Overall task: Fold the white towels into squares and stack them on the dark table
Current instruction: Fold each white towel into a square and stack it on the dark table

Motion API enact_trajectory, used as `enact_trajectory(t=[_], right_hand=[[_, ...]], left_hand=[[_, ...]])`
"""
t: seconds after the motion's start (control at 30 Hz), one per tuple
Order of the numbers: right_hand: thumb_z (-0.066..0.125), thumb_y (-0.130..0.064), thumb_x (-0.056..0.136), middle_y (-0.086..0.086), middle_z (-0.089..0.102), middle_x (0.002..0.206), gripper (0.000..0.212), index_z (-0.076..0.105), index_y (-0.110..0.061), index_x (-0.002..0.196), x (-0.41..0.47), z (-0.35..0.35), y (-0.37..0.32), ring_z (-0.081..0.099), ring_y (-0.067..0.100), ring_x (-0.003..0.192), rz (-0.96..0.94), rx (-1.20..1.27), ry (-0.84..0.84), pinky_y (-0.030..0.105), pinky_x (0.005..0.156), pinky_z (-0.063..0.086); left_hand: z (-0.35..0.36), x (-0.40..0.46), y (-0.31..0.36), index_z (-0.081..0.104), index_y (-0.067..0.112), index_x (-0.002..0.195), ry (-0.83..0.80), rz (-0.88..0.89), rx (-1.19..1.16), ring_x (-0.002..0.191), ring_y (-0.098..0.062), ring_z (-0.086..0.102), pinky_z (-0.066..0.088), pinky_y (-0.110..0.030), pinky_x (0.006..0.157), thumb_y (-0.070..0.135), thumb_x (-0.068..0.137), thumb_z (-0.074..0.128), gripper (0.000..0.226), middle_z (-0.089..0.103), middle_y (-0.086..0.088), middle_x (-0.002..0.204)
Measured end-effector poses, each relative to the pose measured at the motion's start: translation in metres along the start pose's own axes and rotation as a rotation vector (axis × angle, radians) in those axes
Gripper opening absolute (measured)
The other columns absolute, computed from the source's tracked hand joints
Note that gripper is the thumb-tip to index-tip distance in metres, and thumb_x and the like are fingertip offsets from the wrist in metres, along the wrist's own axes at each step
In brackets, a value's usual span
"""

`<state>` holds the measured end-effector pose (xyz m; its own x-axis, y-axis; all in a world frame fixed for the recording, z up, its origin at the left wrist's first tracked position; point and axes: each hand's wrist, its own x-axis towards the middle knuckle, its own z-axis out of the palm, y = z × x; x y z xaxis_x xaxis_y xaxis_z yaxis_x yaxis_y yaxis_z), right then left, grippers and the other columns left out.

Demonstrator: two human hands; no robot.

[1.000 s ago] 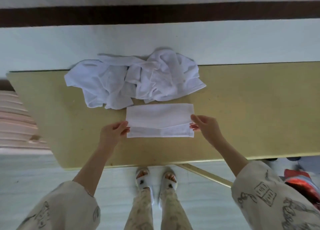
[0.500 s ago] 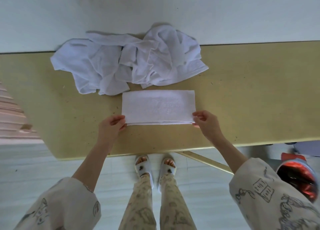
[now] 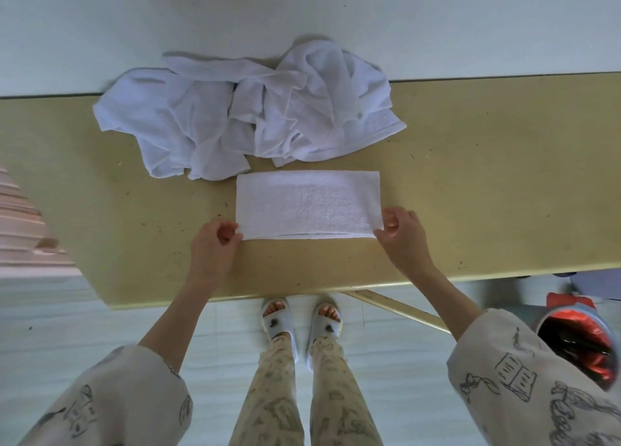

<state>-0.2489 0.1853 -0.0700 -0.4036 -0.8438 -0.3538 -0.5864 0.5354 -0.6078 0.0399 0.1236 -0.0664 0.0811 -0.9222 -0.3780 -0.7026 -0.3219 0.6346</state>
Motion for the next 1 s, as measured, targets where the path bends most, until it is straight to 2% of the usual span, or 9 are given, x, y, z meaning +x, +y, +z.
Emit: enact_trajectory(t=[0.07, 0.13, 0.23, 0.33, 0.5, 0.6, 0.7, 0.87, 1.0], right_hand=[[0.065, -0.007, 0.082, 0.01, 0.053, 0.099, 0.029, 0.06, -0.006, 0.111, -0.003, 0.004, 0.0, 0.053, 0.025, 0.086, -0.147, -0.088, 0.108, 0.032, 0.084, 0.043], [0.067, -0.008, 0.079, 0.012, 0.058, 0.091, 0.02, 0.065, -0.007, 0.099, -0.003, 0.011, -0.004, 0.056, 0.03, 0.084, -0.366, -0.183, 0.157, 0.039, 0.078, 0.046], [0.064, -0.013, 0.077, 0.009, 0.061, 0.083, 0.013, 0.066, -0.008, 0.089, -0.002, 0.027, -0.015, 0.059, 0.03, 0.076, -0.557, -0.24, 0.091, 0.04, 0.07, 0.05], [0.062, -0.016, 0.076, 0.009, 0.061, 0.08, 0.012, 0.066, -0.008, 0.085, 0.0, 0.043, -0.023, 0.058, 0.03, 0.072, -0.622, -0.243, 0.04, 0.036, 0.064, 0.049], [0.047, -0.028, 0.082, 0.005, 0.06, 0.078, 0.024, 0.064, -0.011, 0.079, 0.007, 0.058, -0.015, 0.056, 0.028, 0.07, -0.635, -0.234, 0.032, 0.037, 0.063, 0.048], [0.044, -0.022, 0.084, 0.006, 0.058, 0.077, 0.023, 0.062, -0.009, 0.078, 0.009, 0.059, -0.013, 0.054, 0.027, 0.067, -0.652, -0.257, 0.045, 0.037, 0.059, 0.046], [0.043, -0.016, 0.086, 0.008, 0.057, 0.076, 0.021, 0.061, -0.007, 0.078, 0.01, 0.059, -0.013, 0.052, 0.027, 0.064, -0.687, -0.291, 0.069, 0.036, 0.054, 0.044], [0.047, -0.011, 0.086, 0.007, 0.056, 0.076, 0.015, 0.06, -0.008, 0.078, 0.008, 0.059, -0.007, 0.049, 0.026, 0.064, -0.804, -0.341, 0.144, 0.034, 0.054, 0.036], [0.062, -0.002, 0.079, 0.005, 0.058, 0.078, 0.008, 0.062, -0.01, 0.079, 0.004, 0.062, 0.003, 0.052, 0.025, 0.068, -0.906, -0.448, 0.238, 0.032, 0.064, 0.031]], left_hand=[[0.003, -0.004, 0.004, 0.06, 0.007, 0.103, 0.076, 0.124, 0.1, 0.082, -0.016, 0.049, 0.038, -0.025, 0.079, 0.01, 0.085, 0.062, 0.018, 0.052, -0.006, 0.097], [0.009, -0.007, 0.009, 0.062, 0.007, 0.098, 0.087, 0.338, 0.224, 0.082, -0.017, 0.049, 0.039, -0.025, 0.077, 0.011, 0.084, 0.063, 0.014, 0.052, -0.005, 0.095], [0.029, -0.003, 0.018, 0.064, 0.008, 0.094, -0.007, 0.583, 0.335, 0.085, -0.02, 0.052, 0.041, -0.026, 0.076, 0.012, 0.083, 0.065, 0.011, 0.057, -0.007, 0.092], [0.051, 0.002, 0.026, 0.066, 0.008, 0.088, -0.081, 0.703, 0.346, 0.081, -0.026, 0.055, 0.042, -0.027, 0.069, 0.008, 0.079, 0.069, 0.01, 0.059, -0.009, 0.086], [0.064, 0.01, 0.021, 0.067, 0.009, 0.085, -0.076, 0.761, 0.317, 0.08, -0.025, 0.054, 0.042, -0.025, 0.063, 0.018, 0.083, 0.062, 0.01, 0.059, -0.007, 0.082], [0.063, 0.01, 0.018, 0.065, 0.009, 0.086, -0.082, 0.793, 0.32, 0.079, -0.023, 0.054, 0.045, -0.025, 0.06, 0.026, 0.088, 0.045, 0.027, 0.058, -0.007, 0.083], [0.062, 0.01, 0.019, 0.063, 0.007, 0.084, -0.078, 0.797, 0.311, 0.078, -0.024, 0.055, 0.048, -0.027, 0.056, 0.024, 0.089, 0.042, 0.028, 0.059, -0.008, 0.083], [0.061, 0.009, 0.011, 0.061, 0.01, 0.086, -0.087, 0.831, 0.306, 0.084, -0.014, 0.043, 0.041, -0.021, 0.067, 0.021, 0.092, 0.044, 0.021, 0.057, -0.006, 0.087], [0.062, 0.008, 0.005, 0.063, 0.009, 0.085, -0.078, 0.887, 0.333, 0.085, -0.017, 0.044, 0.045, -0.028, 0.069, 0.02, 0.091, 0.046, 0.021, 0.058, -0.008, 0.088]])
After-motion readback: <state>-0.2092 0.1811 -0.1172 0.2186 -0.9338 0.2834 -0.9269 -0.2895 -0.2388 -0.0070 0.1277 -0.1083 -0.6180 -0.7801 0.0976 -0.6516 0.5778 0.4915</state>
